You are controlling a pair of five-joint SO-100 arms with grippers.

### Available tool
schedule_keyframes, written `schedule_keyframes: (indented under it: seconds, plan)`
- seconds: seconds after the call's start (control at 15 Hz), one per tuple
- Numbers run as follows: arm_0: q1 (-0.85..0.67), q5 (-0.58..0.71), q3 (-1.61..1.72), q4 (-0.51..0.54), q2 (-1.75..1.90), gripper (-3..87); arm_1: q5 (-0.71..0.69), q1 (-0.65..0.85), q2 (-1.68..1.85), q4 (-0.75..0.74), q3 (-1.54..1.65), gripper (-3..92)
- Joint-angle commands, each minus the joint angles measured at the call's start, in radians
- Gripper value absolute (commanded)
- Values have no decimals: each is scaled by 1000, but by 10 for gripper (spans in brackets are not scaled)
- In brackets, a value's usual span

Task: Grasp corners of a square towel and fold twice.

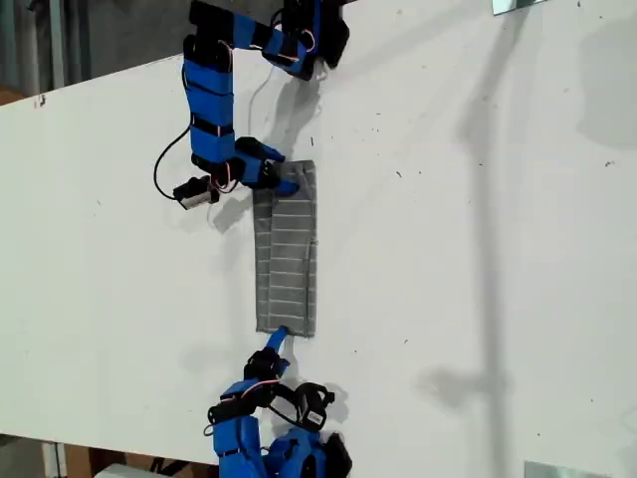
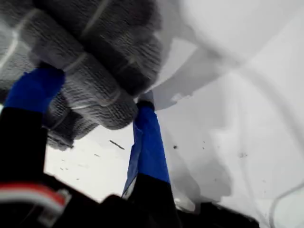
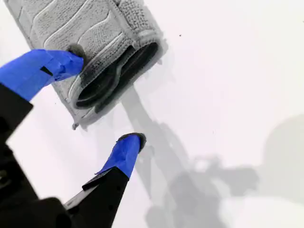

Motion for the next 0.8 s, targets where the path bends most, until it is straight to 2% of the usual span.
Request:
schedule_keyframes:
  seconds: [0.0, 0.13, 0.27, 0.53, 0.73]
  plan:
    - [-12, -40, 110, -46, 129, 332, 5, -26, -26, 2, -23, 171]
    - [-9, -58, 163, -63, 172, 339, 26, -49, -20, 37, -60, -1]
    - [-23, -58, 181, -80, 169, 341, 67, -61, 28, 77, -61, -1]
    - [-25, -61, 192, -95, 169, 343, 216, -40, 321, 267, -60, -1]
    - [-21, -55, 193, -104, 166, 344, 166, -147, 420, 304, -238, -1]
